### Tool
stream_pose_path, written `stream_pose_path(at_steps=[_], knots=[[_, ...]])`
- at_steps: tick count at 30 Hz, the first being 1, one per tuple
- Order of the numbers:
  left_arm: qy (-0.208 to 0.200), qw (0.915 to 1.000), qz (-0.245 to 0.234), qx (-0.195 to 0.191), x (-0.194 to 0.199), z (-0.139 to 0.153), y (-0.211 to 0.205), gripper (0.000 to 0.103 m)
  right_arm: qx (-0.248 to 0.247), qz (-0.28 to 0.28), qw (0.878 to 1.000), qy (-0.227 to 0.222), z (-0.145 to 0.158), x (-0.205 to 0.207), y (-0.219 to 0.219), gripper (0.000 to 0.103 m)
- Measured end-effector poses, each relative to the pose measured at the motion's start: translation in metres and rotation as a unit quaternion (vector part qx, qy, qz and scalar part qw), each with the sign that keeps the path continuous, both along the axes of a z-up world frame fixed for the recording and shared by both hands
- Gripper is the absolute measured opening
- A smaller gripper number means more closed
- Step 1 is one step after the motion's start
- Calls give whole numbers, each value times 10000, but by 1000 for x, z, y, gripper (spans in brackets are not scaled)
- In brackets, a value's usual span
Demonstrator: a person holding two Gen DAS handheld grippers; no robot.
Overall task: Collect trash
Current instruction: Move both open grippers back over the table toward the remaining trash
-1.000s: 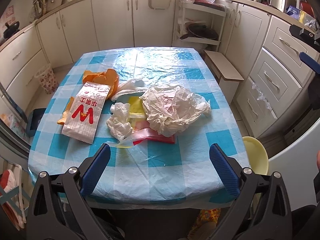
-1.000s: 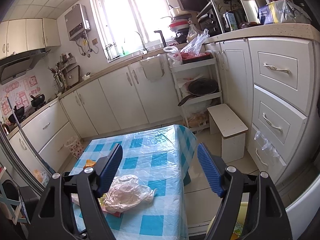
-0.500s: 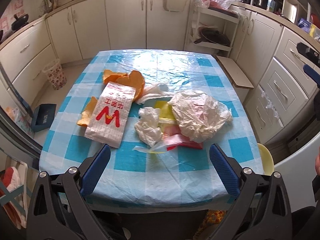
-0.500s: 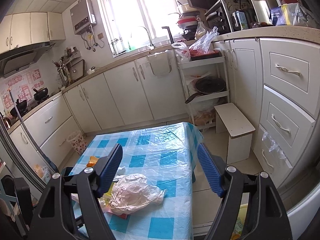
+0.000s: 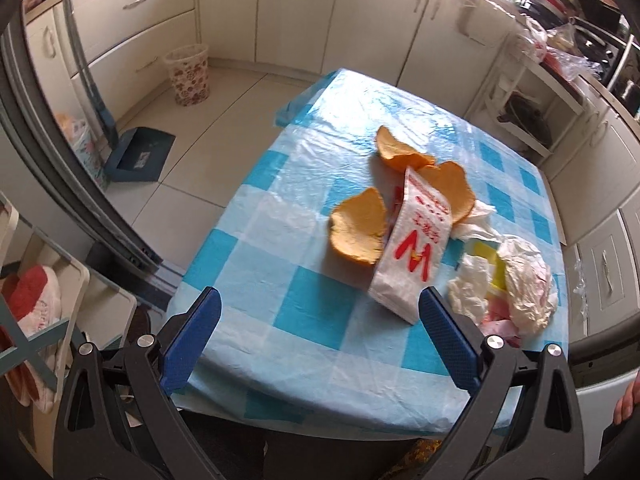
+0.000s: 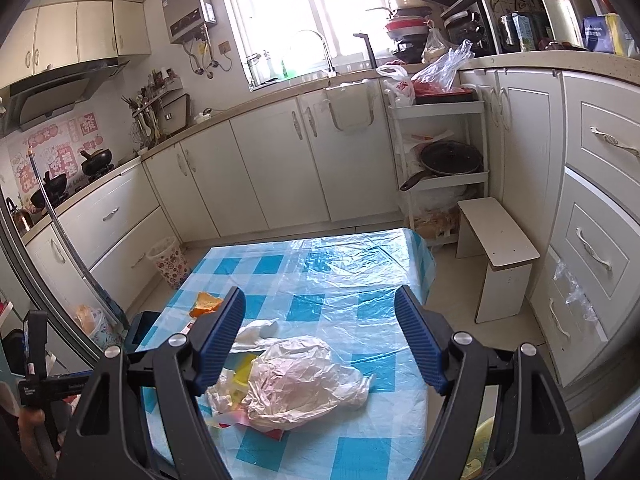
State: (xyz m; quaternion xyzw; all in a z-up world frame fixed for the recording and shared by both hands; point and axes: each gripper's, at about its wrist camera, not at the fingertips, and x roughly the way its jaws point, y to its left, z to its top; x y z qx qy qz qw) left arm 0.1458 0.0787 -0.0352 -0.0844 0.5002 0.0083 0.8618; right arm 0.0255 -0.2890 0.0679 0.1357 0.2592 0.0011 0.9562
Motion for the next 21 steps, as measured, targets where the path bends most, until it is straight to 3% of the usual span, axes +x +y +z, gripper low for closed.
stream_pose_path(at_steps=[5,10,17,21], knots=[[505,9975,128,-475,21,-24,18,95,-24,214,9994,266,-18,25,22,74],[927,9861,281,-1350,39,-49,19,95,-22,450,9982,404,-29,45,43,74],[1068,9779,445,-1743,56,-64,14,95,-67,747,9952,633,-43,60,64,74],[1033,9738,535,-1955,63,-65,12,95,-227,1422,9866,763,-51,66,93,74]])
